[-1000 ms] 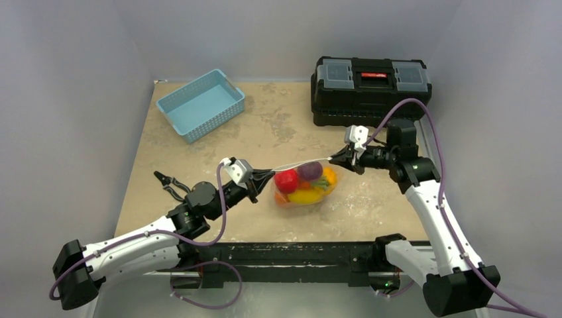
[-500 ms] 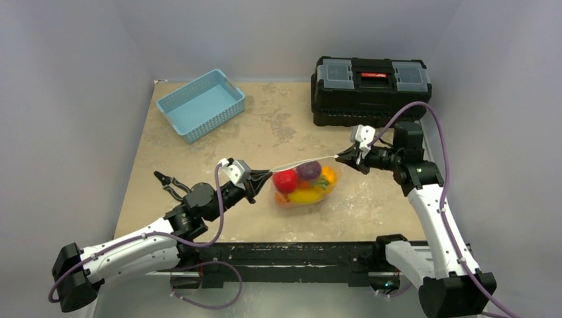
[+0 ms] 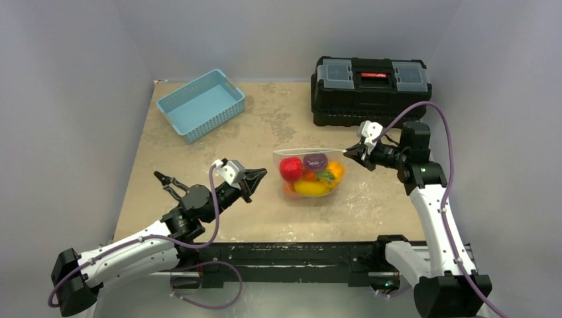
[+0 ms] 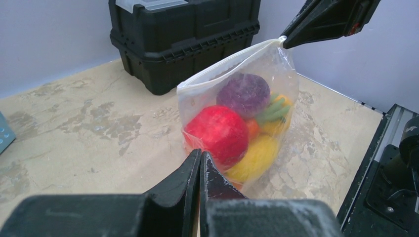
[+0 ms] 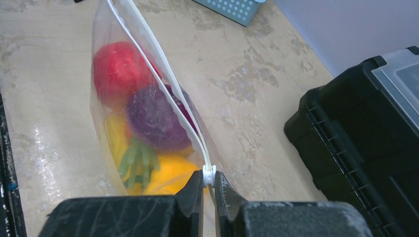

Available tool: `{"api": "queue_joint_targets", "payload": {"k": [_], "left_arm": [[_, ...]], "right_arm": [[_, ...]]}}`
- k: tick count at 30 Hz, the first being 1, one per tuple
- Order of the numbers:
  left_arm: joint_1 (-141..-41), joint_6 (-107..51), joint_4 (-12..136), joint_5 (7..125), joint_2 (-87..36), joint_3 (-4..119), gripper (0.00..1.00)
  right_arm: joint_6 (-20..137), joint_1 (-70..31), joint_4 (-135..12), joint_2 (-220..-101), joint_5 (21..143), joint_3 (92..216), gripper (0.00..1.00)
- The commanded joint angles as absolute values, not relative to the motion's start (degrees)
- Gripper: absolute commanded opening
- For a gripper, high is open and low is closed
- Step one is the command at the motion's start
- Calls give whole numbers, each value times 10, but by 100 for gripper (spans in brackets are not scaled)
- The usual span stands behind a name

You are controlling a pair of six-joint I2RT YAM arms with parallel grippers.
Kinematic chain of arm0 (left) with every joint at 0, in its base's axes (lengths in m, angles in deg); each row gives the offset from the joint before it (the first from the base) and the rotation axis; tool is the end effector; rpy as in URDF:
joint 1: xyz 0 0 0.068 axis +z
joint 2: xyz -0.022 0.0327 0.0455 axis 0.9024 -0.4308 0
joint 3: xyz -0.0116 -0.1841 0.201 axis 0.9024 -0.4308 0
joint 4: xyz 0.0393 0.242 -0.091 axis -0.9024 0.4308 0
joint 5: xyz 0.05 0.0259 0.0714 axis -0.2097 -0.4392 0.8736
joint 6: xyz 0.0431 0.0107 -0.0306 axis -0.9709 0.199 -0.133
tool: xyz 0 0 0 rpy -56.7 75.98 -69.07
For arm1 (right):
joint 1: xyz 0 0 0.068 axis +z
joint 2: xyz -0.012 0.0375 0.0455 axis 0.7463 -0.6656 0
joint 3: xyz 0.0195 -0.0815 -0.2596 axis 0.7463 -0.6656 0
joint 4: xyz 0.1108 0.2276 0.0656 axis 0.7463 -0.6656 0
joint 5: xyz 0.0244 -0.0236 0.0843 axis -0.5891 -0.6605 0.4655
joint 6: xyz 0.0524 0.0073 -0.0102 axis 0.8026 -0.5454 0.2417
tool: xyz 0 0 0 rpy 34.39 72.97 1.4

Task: Open the zip-top bag and remove the fake food
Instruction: Unzip the zipper food storage bag at the center of the board.

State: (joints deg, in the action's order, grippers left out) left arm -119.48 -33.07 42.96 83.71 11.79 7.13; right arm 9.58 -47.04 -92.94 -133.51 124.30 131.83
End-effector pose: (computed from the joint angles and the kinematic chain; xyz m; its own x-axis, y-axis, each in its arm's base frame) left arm 0.1036 -0.1377 0.2752 -0.0353 -0.1564 -0.9871 0.7137 0.6875 -0.1344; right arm 0.1912 0.0315 0.3336 0.0444 -0.4274 -0.9030 -0.8502 0.4585 -0.2588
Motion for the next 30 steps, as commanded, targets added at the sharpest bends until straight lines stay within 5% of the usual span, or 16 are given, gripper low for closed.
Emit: {"api": "queue_joint_targets", "payload": {"k": [1,5,7,11,13,23,30], "left_arm": [[-1189,-329,420,843,127,70,0],[-1188,-349,388,773,128,64,2],[-1187,-384,421,746,125,86,24],[-1182,-506,552,683,116,169,83],[-1174,-569,617,658,97,220,95],[-1117,-691,830,476,-108,457,89],[-1116,-703,874,467,-234,544,79]], "right_arm": [[96,-477,-909,-1327,1241,1316,0],[92,-478,-913,-1331,1250,1315,0],[88,-478,-916,-1331,1256,1314,0],[82,-477,-922,-1330,1270,1314,0],[76,-477,-927,-1330,1275,1314,0],[48,-477,-951,-1326,1275,1314,1],[46,-477,-953,-1327,1277,1314,1]]}}
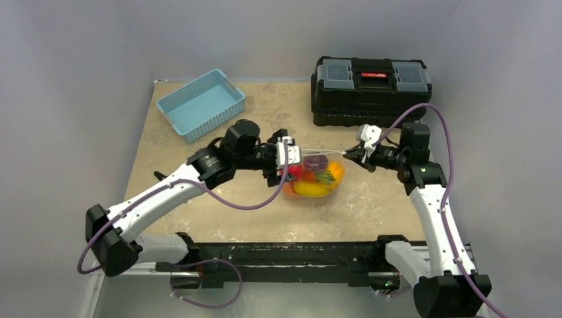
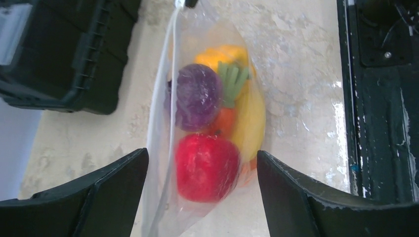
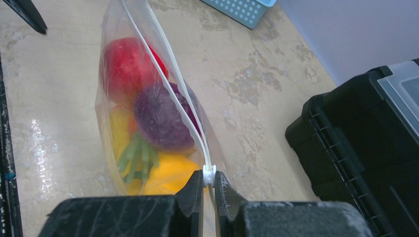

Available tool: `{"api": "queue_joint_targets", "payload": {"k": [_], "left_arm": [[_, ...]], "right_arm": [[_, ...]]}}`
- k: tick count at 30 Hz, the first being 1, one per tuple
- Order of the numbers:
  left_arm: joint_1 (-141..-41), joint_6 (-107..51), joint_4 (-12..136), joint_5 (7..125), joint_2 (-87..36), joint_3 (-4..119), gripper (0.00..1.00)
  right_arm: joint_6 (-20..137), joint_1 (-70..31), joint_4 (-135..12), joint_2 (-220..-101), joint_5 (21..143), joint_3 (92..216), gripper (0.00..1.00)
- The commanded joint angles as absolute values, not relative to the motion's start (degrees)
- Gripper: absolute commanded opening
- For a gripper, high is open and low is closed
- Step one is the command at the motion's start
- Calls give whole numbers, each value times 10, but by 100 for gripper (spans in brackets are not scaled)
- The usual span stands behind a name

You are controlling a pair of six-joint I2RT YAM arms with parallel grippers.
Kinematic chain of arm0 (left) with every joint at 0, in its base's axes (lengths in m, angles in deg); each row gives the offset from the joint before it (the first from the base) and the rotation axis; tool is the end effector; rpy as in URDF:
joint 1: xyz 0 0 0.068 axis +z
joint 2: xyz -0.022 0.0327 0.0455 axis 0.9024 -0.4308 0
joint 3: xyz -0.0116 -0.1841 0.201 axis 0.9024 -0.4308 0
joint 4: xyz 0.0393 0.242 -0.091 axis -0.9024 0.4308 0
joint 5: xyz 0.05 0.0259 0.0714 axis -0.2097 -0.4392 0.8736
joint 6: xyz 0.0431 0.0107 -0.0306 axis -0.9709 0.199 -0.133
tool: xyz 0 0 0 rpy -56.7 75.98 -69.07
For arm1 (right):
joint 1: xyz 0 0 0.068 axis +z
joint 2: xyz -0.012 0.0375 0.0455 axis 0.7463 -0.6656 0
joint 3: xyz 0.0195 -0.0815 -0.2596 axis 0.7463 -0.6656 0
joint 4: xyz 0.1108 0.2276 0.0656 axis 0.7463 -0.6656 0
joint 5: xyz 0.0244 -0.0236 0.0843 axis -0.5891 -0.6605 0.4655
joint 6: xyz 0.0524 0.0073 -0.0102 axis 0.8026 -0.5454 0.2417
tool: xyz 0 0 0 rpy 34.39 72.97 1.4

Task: Open the zip-top bag and remove the fake food
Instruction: Unzip the zipper food storage bag at the center of the board.

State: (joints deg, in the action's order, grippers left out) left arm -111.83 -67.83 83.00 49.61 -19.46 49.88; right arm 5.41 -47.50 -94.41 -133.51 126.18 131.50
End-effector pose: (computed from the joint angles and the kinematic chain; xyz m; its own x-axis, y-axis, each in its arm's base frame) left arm 0.1736 -0.2103 0.3584 0.1947 0.4159 -0.8883 0.9457 0.1605 0.2825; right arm 0.1894 0.0306 0.3301 0.0867 -0.4423 -0.8927 -0.8626 0.4149 -0.2893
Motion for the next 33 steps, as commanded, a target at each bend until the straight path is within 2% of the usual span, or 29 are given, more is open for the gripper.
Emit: {"api": "queue_joint_targets", "payload": {"k": [1,5,15,21,26,33], "left_arm": [[-1116,-701,875,480,-248,553,77],[-1116,-699,878,527,-291,580,68],[-1116,-681,820,548,-279,552,65],[-1116,-658,762,540,-226,519,72],[-1113,-660,744,563,-185,502,74],[-1108,-689,750,564,-192,495,84]], "right_arm": [[46,-477,-953,-1327,1276,1314,1],[46,-477,-954,-1327,1278,1313,1],[44,-477,-955,-1331,1278,1313,1],[43,-478,-956,-1331,1278,1312,1],[43,-478,-956,-1333,1279,1312,1],[42,-477,-958,-1332,1282,1311,0]]}}
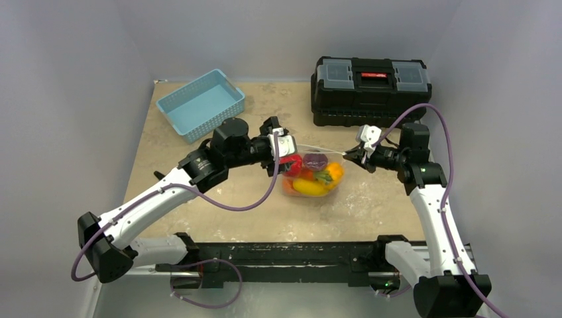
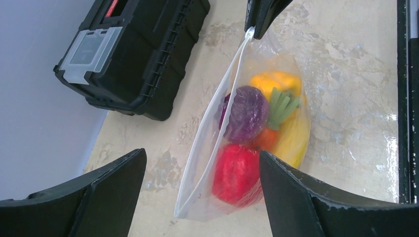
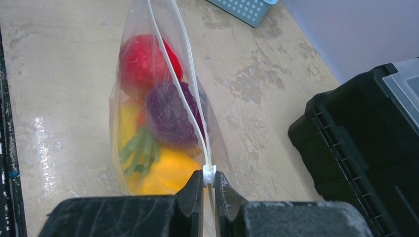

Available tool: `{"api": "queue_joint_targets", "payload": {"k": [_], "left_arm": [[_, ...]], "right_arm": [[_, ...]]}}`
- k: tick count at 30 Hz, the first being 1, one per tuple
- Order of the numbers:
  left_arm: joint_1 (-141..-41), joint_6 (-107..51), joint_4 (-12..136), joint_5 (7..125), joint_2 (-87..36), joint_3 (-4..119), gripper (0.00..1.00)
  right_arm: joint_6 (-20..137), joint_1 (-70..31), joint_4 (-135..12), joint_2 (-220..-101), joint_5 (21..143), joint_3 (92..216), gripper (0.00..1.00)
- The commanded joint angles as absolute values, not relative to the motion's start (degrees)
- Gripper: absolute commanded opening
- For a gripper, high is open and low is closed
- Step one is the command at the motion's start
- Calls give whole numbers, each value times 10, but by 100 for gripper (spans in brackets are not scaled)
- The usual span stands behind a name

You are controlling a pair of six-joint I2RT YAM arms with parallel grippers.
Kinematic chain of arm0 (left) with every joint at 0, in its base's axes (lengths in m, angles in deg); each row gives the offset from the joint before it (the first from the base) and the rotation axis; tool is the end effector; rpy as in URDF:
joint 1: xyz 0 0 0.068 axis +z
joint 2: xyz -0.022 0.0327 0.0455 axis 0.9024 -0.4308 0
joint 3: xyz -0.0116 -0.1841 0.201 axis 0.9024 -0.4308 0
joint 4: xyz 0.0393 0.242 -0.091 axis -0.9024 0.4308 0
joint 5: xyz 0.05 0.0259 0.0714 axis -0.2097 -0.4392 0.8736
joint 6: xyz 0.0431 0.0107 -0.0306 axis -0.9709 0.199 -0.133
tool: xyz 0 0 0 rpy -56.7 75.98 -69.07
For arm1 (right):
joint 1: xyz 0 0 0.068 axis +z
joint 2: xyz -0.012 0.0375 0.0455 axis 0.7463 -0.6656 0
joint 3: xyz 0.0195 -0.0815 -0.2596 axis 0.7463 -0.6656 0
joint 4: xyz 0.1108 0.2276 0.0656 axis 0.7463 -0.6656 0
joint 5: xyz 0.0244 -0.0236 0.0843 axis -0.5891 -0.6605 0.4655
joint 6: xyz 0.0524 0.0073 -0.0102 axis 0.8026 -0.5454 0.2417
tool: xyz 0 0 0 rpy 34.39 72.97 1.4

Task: Open the zip-top bag and remove the fake food
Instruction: Unzip the zipper food storage bag at the center of the board.

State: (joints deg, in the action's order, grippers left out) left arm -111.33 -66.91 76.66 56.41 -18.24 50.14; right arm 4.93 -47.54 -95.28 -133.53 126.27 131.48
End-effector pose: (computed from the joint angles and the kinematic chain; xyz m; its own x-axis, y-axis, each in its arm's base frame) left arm 0.1782 -0.2061 0.3760 0.2413 0.3735 -0.8957 0.8818 0.3010 0.3630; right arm 0.1886 0.0305 0.3288 0.0800 -0.4451 -0.8919 -0.8667 0.4109 -0.2828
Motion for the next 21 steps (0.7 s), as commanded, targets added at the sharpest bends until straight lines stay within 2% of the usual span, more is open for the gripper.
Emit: {"api": "queue_joint_targets", "payload": {"k": [1,7,15,21], "left_arm": [[-1107,-694,752,562,-197,498,85],[-1102,-707,775,541,-247,539,84],[-1101,-713,800,521,-304,591,74],[-1100,-716,823,507,-326,614,57]], "right_arm": [[43,-478,-958,-1333,1282,1311,0],[40,-478,-961,-1333,1286,1310,0],[37,-477,-963,-1331,1289,1310,0],[36,-477,-964,-1331,1289,1311,0]]}}
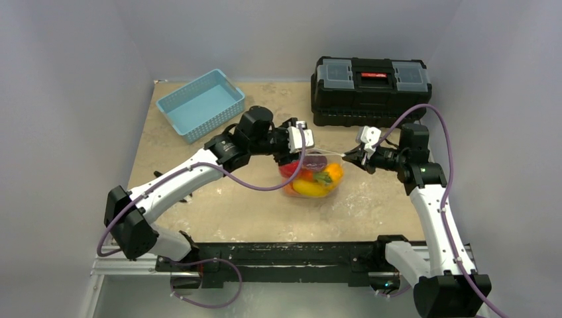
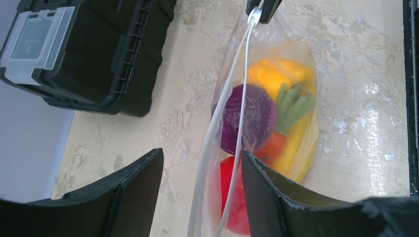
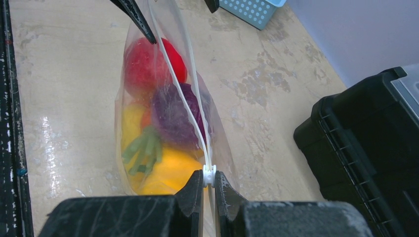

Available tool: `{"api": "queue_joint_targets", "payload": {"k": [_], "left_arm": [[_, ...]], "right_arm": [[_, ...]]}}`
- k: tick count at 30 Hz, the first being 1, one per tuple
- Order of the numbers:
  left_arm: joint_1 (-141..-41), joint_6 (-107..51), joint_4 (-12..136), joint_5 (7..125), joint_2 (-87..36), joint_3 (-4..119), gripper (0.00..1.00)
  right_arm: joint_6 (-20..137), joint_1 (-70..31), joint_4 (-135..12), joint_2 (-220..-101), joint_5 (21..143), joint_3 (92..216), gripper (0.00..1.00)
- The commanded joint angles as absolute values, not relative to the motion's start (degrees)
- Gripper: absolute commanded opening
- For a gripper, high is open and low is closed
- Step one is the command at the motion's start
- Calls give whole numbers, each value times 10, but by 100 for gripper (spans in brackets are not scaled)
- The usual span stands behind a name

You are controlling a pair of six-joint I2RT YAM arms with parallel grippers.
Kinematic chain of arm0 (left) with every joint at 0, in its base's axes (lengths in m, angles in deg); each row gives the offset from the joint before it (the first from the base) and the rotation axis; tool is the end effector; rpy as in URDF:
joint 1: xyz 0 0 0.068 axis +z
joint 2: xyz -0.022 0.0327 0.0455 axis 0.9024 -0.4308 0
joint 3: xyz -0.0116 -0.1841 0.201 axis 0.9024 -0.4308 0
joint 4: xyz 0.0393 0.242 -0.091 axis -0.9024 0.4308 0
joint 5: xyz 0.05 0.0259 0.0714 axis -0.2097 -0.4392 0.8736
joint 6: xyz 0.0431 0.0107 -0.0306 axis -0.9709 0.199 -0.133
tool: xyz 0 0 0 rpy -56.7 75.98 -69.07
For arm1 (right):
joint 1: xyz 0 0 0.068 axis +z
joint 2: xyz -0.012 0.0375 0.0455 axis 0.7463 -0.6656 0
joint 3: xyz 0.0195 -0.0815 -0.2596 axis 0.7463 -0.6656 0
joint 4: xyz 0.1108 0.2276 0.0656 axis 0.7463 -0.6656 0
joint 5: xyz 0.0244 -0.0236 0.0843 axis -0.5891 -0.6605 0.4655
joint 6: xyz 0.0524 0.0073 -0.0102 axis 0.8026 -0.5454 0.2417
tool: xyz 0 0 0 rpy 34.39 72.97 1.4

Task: Open the zip-top bag and remove the fake food
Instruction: Unzip the zipper food storage bag at the center of the board.

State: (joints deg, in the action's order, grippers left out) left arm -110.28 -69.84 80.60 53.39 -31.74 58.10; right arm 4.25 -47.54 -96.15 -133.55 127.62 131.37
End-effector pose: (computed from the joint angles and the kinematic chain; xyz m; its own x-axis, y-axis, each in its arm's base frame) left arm 0.2201 -0.2445 0.3519 0.1886 0.4740 -0.8601 0.9227 0.2144 0.3204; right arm 0.1873 0.0310 0.3273 0.0830 -0.4363 -0.8960 -0.8783 0.3927 -0.2726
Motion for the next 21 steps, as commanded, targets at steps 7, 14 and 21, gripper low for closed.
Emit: {"api": "queue_joint_targets", "payload": {"k": [7,14,21], "left_arm": [[-1099,-724,853,500,-342,622,38],[-1097,-725,863,513,-346,630,0],[-1090,-721,851,542,-319,608,0]], "right_arm": [[37,-477,-963,-1330,1293,1311,0],[37,-477,-958,-1331,1299,1312,0],[42,-478,-955,-1333,1272,1316,0]]}}
